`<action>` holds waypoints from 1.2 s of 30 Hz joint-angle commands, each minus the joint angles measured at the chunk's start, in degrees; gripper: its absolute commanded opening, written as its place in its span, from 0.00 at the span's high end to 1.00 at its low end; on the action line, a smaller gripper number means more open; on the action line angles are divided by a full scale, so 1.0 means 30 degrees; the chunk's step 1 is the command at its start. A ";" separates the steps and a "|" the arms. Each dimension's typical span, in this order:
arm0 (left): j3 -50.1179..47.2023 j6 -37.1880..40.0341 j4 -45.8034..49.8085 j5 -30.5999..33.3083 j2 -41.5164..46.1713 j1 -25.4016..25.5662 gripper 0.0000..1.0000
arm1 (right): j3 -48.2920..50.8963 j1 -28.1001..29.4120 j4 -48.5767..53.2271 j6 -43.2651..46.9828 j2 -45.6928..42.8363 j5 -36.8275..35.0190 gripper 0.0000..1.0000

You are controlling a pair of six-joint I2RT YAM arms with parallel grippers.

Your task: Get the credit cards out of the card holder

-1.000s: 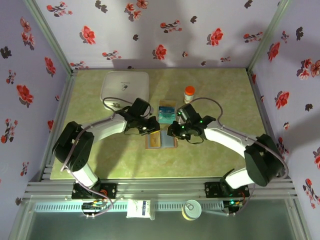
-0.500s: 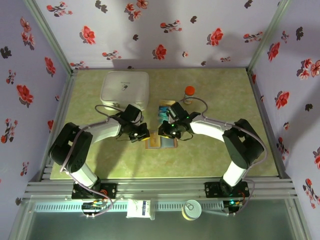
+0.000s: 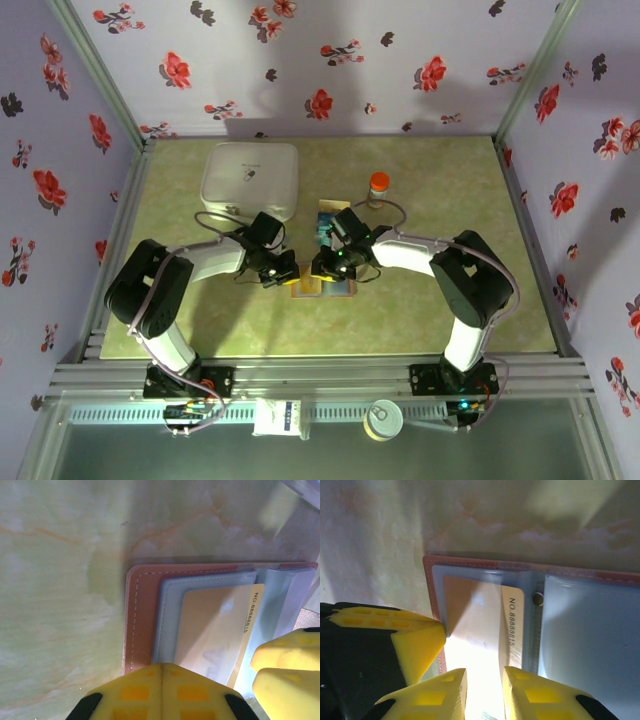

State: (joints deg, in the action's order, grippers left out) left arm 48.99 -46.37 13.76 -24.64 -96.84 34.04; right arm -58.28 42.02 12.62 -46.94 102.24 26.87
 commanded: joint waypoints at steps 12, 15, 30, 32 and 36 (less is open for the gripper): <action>-0.0056 0.0632 0.0891 0.0413 -0.0312 -0.0125 1.00 | -0.1104 0.0436 0.2254 0.1095 0.1130 -0.1861 0.74; -0.0158 0.0606 0.0877 0.0424 -0.0265 -0.0141 1.00 | -0.1103 0.0457 0.2544 0.1261 0.0906 -0.2226 0.74; 0.0865 0.0389 0.1271 -0.0287 0.0894 0.0017 1.00 | -0.1280 0.0525 0.2536 0.1173 -0.0841 -0.2416 0.74; 0.1006 0.0314 0.1280 -0.0269 0.0961 0.0187 1.00 | -0.1373 0.0524 0.2702 0.1246 -0.0730 -0.2471 0.73; 0.1185 0.0208 0.1176 -0.0339 0.0518 0.0515 1.00 | -0.1435 0.0525 0.2754 0.1279 -0.0398 -0.2430 0.73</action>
State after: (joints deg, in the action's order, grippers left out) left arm 51.07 -45.93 15.70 -24.67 -95.70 34.72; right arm -61.56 43.24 19.07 -44.03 101.10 20.95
